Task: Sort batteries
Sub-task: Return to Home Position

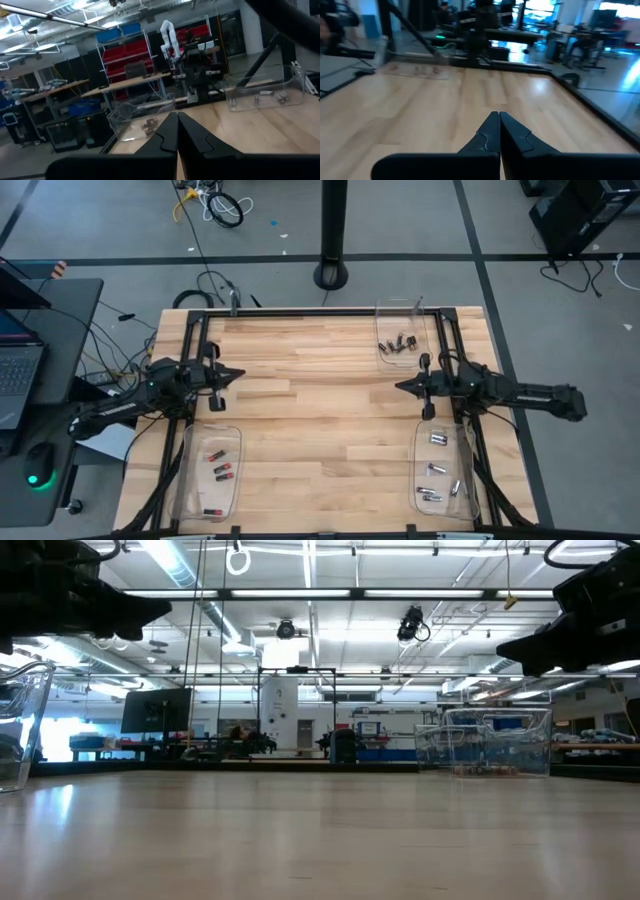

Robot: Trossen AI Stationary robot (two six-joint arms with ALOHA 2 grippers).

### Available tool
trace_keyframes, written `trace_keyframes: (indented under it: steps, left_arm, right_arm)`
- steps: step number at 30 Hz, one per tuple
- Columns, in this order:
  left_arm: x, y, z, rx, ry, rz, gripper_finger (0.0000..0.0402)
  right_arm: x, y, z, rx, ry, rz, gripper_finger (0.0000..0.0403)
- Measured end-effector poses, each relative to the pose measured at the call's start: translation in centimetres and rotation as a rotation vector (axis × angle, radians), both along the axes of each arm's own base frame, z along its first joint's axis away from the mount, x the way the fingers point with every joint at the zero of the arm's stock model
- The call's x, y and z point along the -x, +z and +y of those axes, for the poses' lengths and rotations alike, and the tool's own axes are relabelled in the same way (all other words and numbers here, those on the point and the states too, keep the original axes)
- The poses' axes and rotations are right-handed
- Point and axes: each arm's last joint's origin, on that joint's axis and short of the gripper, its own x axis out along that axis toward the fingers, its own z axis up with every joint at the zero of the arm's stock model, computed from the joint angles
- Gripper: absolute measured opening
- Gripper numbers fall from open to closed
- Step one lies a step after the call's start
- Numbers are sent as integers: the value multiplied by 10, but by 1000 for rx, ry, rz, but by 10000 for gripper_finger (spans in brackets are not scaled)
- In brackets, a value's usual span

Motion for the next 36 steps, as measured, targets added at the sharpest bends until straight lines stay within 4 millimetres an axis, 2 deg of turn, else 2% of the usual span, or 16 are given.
trace_keyframes:
  steps: [4,11,19,24,30,36]
  left_arm:
    - [-2,-8,1,-9,2,-33,11]
    - [-4,-15,2,46,25,26,11]
    - [-3,-19,6,117,163,48,11]
    - [-3,-26,7,188,187,102,11]
    - [-3,-24,7,161,188,84,11]
    - [-2,-14,7,132,202,-16,11]
  right_arm:
    - [0,-1,-4,-20,-62,6,5]
    - [1,-2,-9,-38,-173,21,5]
    - [2,-3,-13,-50,-233,20,6]
    - [3,-2,-17,-51,-290,13,8]
    - [5,-2,-21,-52,-330,12,20]
    - [5,-2,-22,-43,-338,14,30]
